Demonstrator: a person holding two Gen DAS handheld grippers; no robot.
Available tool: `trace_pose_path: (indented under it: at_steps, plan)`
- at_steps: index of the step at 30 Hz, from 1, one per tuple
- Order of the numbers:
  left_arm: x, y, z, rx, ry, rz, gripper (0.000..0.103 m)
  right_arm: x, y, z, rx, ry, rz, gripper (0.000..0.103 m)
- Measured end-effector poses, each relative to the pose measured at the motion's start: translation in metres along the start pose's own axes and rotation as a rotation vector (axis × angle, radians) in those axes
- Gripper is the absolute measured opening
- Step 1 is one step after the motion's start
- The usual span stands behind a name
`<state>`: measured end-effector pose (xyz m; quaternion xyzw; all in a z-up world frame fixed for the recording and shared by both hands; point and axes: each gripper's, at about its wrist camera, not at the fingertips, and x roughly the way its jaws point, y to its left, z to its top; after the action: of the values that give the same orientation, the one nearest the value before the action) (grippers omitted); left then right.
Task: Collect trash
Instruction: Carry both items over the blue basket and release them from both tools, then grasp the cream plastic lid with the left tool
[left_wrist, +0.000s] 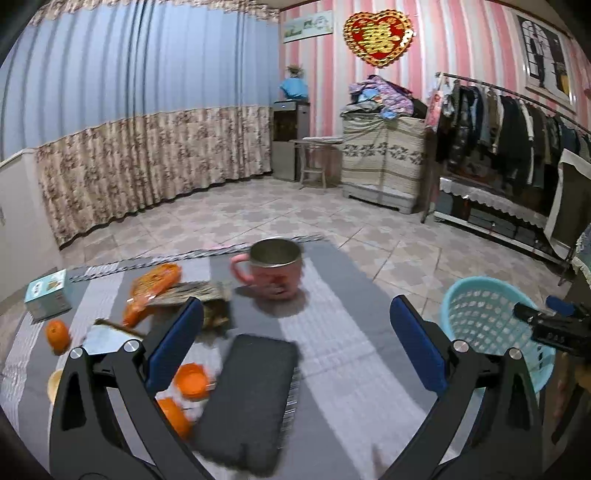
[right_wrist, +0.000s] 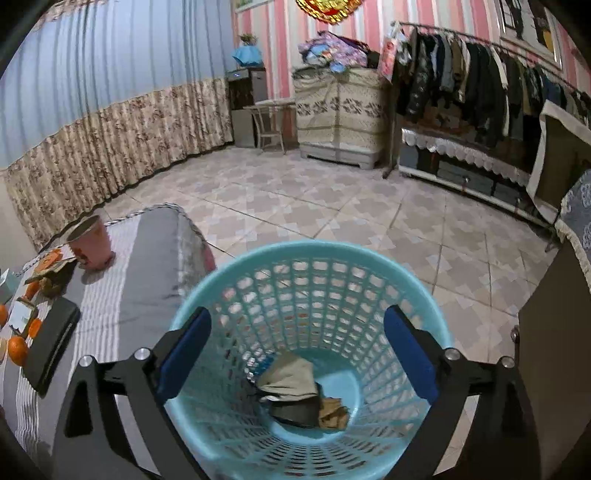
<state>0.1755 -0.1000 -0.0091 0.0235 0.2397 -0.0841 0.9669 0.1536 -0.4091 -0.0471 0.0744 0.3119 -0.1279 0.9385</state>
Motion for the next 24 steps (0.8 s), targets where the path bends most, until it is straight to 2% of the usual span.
trace_pose_path:
  at_steps: [6, 9, 13, 18, 24]
  plan:
    - [-0.008, 0.073, -0.016, -0.048, 0.031, 0.069, 0.098, -0.03, 0.044, -0.011, -0.022, -0.076, 0.077, 0.097]
    - [-0.012, 0.109, -0.025, -0.045, 0.056, 0.125, 0.098, -0.037, 0.065, -0.018, -0.043, -0.075, 0.105, 0.098]
    - [-0.017, 0.152, -0.041, -0.045, 0.094, 0.186, 0.098, -0.033, 0.096, -0.026, -0.089, -0.039, 0.093, 0.098]
    - [-0.015, 0.207, -0.059, -0.091, 0.164, 0.196, 0.098, -0.03, 0.128, -0.038, -0.124, -0.002, 0.081, 0.098]
    - [0.003, 0.246, -0.083, -0.156, 0.27, 0.165, 0.097, -0.024, 0.153, -0.058, -0.114, 0.041, 0.07, 0.098]
